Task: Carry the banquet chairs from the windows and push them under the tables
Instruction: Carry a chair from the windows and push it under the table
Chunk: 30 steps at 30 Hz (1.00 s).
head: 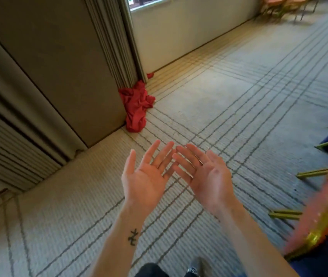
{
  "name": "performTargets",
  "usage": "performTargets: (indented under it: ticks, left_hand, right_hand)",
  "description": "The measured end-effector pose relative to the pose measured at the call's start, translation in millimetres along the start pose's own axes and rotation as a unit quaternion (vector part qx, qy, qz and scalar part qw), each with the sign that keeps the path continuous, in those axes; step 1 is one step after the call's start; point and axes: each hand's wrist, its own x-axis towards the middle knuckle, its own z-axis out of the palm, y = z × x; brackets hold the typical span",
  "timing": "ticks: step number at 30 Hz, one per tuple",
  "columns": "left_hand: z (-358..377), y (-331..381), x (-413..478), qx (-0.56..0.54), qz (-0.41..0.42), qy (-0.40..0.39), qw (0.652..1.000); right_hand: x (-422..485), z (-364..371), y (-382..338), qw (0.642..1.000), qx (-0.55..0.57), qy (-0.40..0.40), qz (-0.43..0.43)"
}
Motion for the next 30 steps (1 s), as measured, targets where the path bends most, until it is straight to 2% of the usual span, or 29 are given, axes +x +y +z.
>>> performTargets:
  ticks: [6, 12, 16, 25, 30]
  left_hand:
    - [35, -5, 129, 0.011, -0.036, -0.019, 0.999]
    - [61, -3, 299, 0.058, -0.068, -0.028, 0.996]
    - [79, 5, 419, 0.035, -0.109, -0.045, 0.992]
    - [184, 3, 631, 0.052, -0.186, -0.141, 0.971]
    - [232, -33, 749, 0.058, -0.216, -0.151, 0.963]
  right_hand:
    - [100, -18, -75, 0.999, -0.028, 0.034, -0.023]
    - [238, -43, -140, 0.994, 0.009, 0.093, -0.050]
    - [336, -46, -191, 0.989, 0.025, 0.127, -0.067]
    - [476, -59, -336, 0.974, 0.050, 0.175, -0.134]
    - [556, -110, -413, 0.970, 0.057, 0.179, -0.154]
